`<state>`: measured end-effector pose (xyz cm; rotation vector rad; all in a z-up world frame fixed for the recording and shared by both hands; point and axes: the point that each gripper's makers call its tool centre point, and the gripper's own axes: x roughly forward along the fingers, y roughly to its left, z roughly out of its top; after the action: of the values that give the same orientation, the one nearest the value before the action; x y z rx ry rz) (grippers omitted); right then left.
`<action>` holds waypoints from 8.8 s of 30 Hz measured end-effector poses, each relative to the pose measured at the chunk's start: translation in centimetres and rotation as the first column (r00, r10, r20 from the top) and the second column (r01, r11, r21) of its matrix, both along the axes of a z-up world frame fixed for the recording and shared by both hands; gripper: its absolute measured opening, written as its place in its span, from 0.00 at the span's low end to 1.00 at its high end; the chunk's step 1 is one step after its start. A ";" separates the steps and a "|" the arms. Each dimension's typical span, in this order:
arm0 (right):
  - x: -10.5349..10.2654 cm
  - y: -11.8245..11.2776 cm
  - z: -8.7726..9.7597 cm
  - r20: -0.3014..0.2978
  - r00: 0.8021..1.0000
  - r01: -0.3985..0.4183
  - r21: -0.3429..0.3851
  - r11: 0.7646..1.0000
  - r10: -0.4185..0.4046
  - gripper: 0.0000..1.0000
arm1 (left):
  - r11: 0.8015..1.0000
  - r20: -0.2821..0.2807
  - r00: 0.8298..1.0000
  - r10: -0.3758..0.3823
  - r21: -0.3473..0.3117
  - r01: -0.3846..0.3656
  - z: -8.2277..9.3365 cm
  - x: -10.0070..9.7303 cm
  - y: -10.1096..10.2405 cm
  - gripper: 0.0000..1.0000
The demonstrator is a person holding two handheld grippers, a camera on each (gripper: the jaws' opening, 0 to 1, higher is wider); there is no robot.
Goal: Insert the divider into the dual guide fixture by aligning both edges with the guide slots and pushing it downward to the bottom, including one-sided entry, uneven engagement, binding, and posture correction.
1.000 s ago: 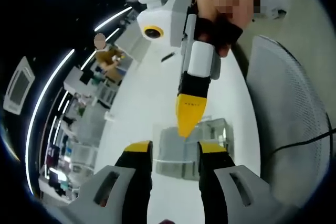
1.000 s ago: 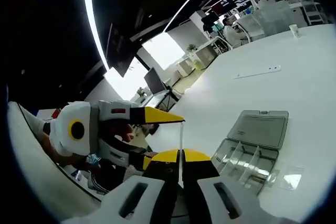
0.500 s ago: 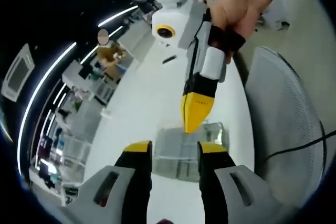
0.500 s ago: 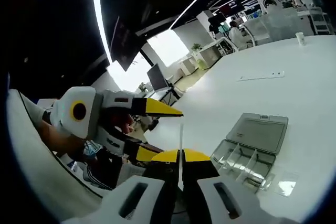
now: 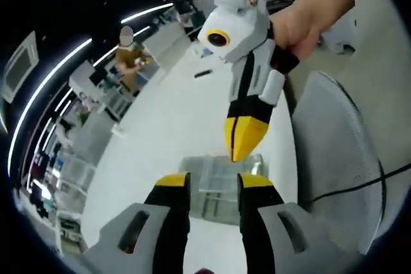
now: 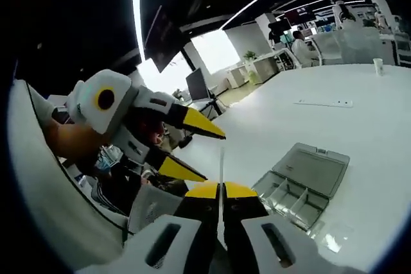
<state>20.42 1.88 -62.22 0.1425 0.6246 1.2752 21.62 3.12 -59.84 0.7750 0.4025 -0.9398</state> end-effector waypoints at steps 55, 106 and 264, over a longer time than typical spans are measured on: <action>-3.2 0.0 -1.6 0.318 0.895 -0.261 -0.194 0.946 0.313 0.00 | 0.992 -0.310 0.943 -0.116 0.003 0.123 -2.6 -3.2 -0.4 0.01; -3.7 -0.1 -2.5 0.327 0.886 -0.288 -0.166 0.943 0.329 0.00 | 0.979 -0.431 0.888 -0.160 0.046 0.198 -3.3 -4.3 -1.0 0.00; 1.2 -3.7 -5.3 0.281 0.949 -0.055 -0.293 0.955 0.141 0.61 | 0.883 -0.542 0.827 0.151 0.450 0.134 -12.0 3.1 3.6 0.00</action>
<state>21.64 -1.87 -67.54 -0.3186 0.5482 1.2588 24.68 6.72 -71.84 0.9235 1.1982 -1.0722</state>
